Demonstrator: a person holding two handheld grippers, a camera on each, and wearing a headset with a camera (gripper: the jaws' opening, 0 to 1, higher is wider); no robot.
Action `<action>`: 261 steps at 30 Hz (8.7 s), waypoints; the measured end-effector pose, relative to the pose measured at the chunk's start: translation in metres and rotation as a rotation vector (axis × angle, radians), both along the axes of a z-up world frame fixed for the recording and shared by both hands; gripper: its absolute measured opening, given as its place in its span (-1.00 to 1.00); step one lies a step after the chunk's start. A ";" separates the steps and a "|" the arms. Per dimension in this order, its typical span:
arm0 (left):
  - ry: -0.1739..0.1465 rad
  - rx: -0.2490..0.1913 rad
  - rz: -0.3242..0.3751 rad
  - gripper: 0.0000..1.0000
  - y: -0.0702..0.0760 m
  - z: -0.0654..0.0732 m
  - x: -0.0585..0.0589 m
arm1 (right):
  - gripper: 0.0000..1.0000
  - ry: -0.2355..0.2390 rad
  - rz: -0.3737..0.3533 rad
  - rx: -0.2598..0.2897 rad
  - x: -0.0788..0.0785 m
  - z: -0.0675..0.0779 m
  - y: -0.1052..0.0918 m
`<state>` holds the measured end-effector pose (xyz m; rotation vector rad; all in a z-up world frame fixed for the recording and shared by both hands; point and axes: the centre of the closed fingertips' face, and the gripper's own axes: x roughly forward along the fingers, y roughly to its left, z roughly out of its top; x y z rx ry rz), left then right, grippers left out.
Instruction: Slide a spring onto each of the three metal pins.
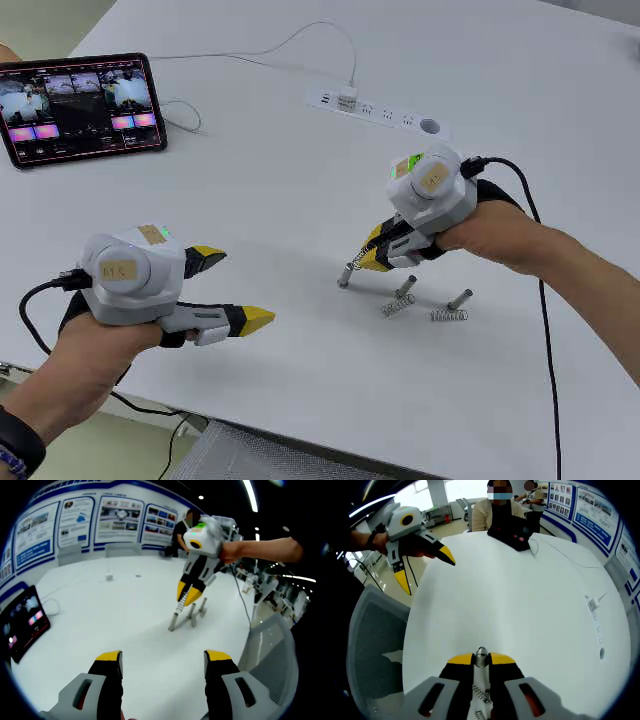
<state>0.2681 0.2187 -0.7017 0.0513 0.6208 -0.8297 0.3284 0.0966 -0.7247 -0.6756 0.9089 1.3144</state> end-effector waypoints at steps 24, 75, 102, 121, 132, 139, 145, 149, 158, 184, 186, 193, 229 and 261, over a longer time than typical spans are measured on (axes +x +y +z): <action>0.007 -0.004 0.015 0.31 0.007 -0.001 -0.002 | -0.75 -0.002 0.045 -0.041 0.000 -0.019 0.009; 0.009 -0.009 0.041 0.29 0.019 -0.001 0.003 | -0.59 0.008 0.114 -0.118 -0.003 -0.061 0.011; -0.003 -0.015 0.033 0.31 0.011 0.009 -0.001 | -0.03 0.004 -0.076 0.007 -0.005 -0.034 -0.005; -0.009 -0.025 0.037 0.32 0.004 0.019 -0.004 | 0.13 0.027 -0.356 0.217 -0.002 -0.012 -0.015; -0.009 -0.032 0.040 0.32 0.001 0.020 -0.004 | 0.22 0.027 -0.442 0.306 -0.009 0.002 -0.017; -0.009 -0.029 0.038 0.35 -0.002 0.018 -0.003 | 0.30 0.003 -0.507 0.342 -0.016 0.008 -0.026; -0.003 -0.025 0.034 0.37 -0.006 0.015 -0.004 | 0.34 -0.014 -0.567 0.371 -0.024 0.011 -0.036; -0.002 -0.022 0.027 0.38 -0.009 0.015 -0.003 | 0.37 -0.017 -0.590 0.369 -0.029 0.010 -0.044; -0.003 -0.023 0.009 0.39 -0.019 0.014 0.001 | 0.46 -0.016 -0.654 0.372 -0.045 0.008 -0.068; 0.002 -0.023 -0.061 0.43 -0.063 0.013 0.002 | 0.53 -0.027 -0.796 0.381 -0.075 0.003 -0.133; 0.001 -0.021 -0.070 0.43 -0.066 0.013 0.002 | 0.54 -0.029 -0.805 0.379 -0.077 0.003 -0.137; 0.005 -0.023 -0.098 0.44 -0.079 0.010 0.001 | 0.55 -0.022 -0.834 0.380 -0.085 -0.002 -0.149; 0.012 0.006 -0.197 0.33 -0.147 -0.003 -0.002 | 0.61 0.009 -0.918 0.393 -0.116 -0.006 -0.185; 0.052 0.106 -0.213 -0.12 -0.190 -0.059 0.014 | 0.60 0.017 -0.916 0.393 -0.119 -0.003 -0.200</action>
